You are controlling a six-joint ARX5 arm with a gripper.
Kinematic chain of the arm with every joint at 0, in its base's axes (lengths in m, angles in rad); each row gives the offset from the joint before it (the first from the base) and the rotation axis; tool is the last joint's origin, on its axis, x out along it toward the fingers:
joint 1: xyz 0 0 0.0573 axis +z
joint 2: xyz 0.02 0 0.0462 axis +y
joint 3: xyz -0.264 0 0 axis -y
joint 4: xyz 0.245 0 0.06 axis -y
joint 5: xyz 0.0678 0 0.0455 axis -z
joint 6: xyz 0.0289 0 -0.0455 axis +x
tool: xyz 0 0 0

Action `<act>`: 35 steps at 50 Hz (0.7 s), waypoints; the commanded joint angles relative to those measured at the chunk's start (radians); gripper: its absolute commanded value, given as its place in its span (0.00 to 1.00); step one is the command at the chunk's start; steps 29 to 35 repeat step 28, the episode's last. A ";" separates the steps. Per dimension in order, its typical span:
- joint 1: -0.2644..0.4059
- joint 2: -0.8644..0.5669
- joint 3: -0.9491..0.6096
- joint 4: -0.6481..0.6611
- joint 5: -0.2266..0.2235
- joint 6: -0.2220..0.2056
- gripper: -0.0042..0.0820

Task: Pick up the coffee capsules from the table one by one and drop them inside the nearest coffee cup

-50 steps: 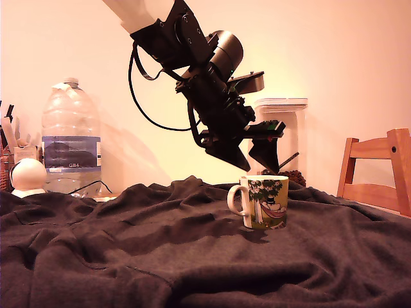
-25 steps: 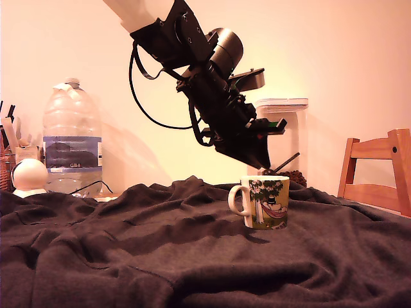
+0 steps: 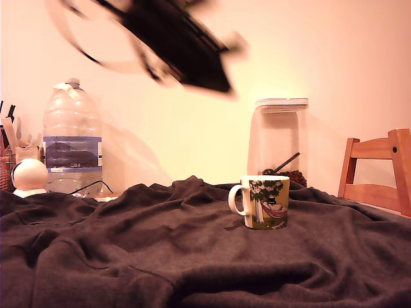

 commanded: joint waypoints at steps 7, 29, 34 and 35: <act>0.014 -0.070 -0.156 0.018 0.003 -0.018 0.03; 0.066 -0.295 -0.427 0.055 -0.064 -0.072 0.03; 0.066 -0.295 -0.427 0.055 -0.064 -0.072 0.03; 0.066 -0.295 -0.427 0.055 -0.064 -0.072 0.03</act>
